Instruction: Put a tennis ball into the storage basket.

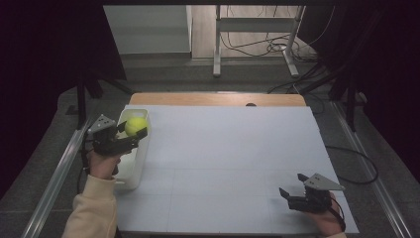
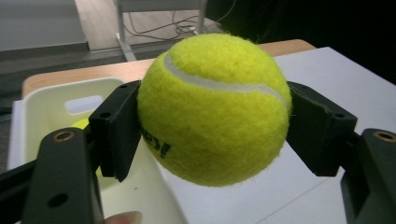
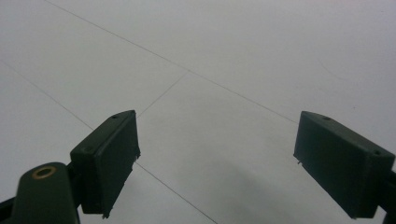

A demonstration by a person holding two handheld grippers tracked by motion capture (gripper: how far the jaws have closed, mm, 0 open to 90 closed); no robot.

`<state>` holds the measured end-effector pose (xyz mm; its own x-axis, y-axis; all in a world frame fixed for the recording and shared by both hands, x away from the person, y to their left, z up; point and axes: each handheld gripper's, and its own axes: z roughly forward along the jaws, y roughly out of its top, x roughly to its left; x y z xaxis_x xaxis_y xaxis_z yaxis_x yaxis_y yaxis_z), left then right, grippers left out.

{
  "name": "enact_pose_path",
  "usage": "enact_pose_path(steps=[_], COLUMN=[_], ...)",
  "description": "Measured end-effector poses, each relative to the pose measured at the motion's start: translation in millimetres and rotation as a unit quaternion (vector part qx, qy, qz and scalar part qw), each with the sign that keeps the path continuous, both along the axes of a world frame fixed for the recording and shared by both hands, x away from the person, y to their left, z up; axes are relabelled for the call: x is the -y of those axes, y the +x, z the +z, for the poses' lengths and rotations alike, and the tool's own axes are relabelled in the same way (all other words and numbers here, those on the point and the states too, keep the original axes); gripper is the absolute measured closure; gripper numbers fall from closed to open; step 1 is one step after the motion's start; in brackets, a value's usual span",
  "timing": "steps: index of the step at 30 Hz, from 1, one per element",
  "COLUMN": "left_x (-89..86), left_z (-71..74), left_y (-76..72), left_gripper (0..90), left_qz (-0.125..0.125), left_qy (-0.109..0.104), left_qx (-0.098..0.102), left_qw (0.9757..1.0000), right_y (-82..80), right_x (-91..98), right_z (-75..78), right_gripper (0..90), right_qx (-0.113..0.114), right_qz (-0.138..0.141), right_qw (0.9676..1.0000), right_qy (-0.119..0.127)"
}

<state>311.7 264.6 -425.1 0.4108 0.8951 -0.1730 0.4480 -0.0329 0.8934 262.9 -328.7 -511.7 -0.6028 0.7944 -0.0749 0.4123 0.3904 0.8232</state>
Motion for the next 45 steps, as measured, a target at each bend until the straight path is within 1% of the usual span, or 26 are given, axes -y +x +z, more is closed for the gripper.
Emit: enact_pose_path(steps=[6, 7, 10, 21, 25, 28, 30, 34, 35, 39, 45], left_x=[-8.2, -11.6, -16.4, -25.2, -27.0, -27.0, -27.6, -28.6, -28.6, -29.7, -28.4], left_z=[-1.2, -2.0, -3.4, -5.8, -8.6, -9.3, -10.8, -13.3, -13.3, -15.7, -18.3], left_y=[0.8, 1.3, 2.5, 5.2, 9.7, 11.8, 14.6, 16.9, 16.9, 18.9, 22.2], left_gripper=[25.6, 25.6, 25.6, 25.6, 25.6, 25.5, 25.6, 25.6, 25.5, 25.5, 25.5], left_qz=[0.015, 0.021, 0.027, 0.041, 0.046, 0.048, 0.051, 0.050, 0.050, 0.048, 0.045], left_qy=[0.002, 0.003, 0.000, 0.000, 0.002, 0.008, 0.014, 0.019, 0.019, 0.028, 0.049], left_qx=[-0.003, -0.005, -0.009, -0.018, -0.028, -0.032, -0.040, -0.052, -0.052, -0.067, -0.091], left_qw=[0.9999, 0.9998, 0.9996, 0.9990, 0.9986, 0.9983, 0.9978, 0.9973, 0.9973, 0.9962, 0.9936], right_y=[-0.1, -0.1, 0.1, 0.2, 0.5, 0.4, 0.4, 0.5, 0.5, 0.4, 0.2], right_x=[0.0, -0.1, -0.2, -0.6, -0.8, -0.7, -0.7, -0.7, -0.7, -0.9, -0.8], right_z=[0.0, -0.1, -0.2, -0.7, -1.0, -1.1, -1.0, -1.1, -1.1, -1.2, -1.0], right_gripper=[14.5, 14.5, 14.5, 14.6, 14.5, 14.6, 14.6, 14.5, 14.5, 14.6, 14.5], right_qx=[0.000, 0.000, 0.000, -0.001, -0.002, -0.002, -0.002, -0.003, -0.003, -0.003, -0.003], right_qz=[0.000, 0.000, 0.000, 0.001, 0.002, 0.001, 0.001, 0.002, 0.002, 0.003, 0.004], right_qw=[1.0000, 1.0000, 1.0000, 1.0000, 1.0000, 1.0000, 1.0000, 1.0000, 1.0000, 1.0000, 1.0000], right_qy=[0.000, 0.000, 0.000, 0.000, 0.000, -0.001, -0.001, -0.002, -0.002, -0.002, -0.003])
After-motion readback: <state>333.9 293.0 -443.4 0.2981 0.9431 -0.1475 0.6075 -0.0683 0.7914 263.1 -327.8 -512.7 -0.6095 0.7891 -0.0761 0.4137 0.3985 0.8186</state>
